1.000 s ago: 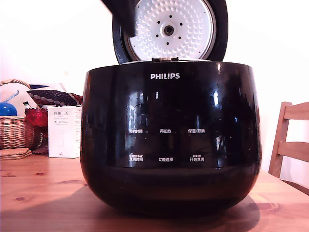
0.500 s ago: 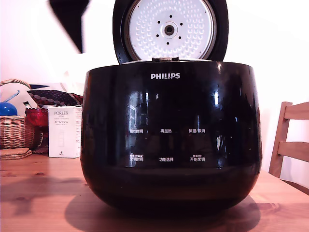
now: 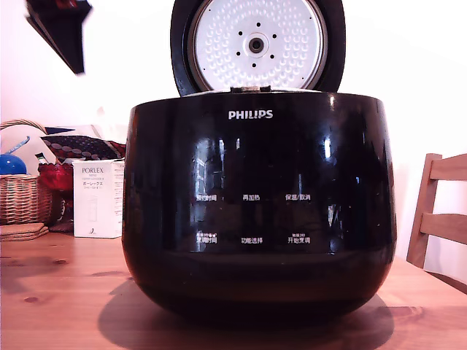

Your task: Place the pot you are holding inside the rice cooker

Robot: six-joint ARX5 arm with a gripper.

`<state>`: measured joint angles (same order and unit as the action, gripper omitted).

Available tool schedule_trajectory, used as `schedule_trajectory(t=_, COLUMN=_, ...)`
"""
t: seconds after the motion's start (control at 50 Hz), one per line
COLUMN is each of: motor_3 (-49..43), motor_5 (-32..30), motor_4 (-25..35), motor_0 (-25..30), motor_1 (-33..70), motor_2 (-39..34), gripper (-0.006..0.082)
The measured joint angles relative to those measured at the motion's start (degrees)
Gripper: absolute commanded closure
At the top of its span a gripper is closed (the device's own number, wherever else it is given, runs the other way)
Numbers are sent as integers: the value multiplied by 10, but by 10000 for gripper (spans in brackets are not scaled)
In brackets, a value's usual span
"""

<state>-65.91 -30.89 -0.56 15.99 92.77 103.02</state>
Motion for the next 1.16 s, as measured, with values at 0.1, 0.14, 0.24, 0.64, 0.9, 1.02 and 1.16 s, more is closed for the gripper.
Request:
schedule_trajectory(t=0.1, motor_3=13, motor_5=23, motor_4=14, motor_0=-24, motor_1=-9, motor_2=1, gripper=787)
schedule_trajectory(t=0.14, motor_3=20, motor_5=49, motor_4=42, motor_0=-34, motor_1=-10, motor_2=1, gripper=787)
schedule_trajectory(t=0.24, motor_3=38, motor_5=70, motor_4=109, motor_0=-60, motor_1=-12, motor_2=1, gripper=786)
schedule_trajectory(t=0.64, motor_3=112, motor_5=102, motor_4=226, motor_0=-104, motor_1=-89, motor_2=-29, gripper=787)
schedule_trajectory(t=0.9, motor_3=210, motor_5=132, motor_4=220, motor_0=-104, motor_1=-150, motor_2=-131, gripper=786)
schedule_trajectory(t=1.02, motor_3=259, motor_5=148, motor_4=195, motor_0=-104, motor_1=-172, motor_2=-182, gripper=786)
schedule_trajectory(t=1.16, motor_3=285, motor_5=157, motor_4=181, motor_0=-104, motor_1=-197, motor_2=-207, gripper=786)
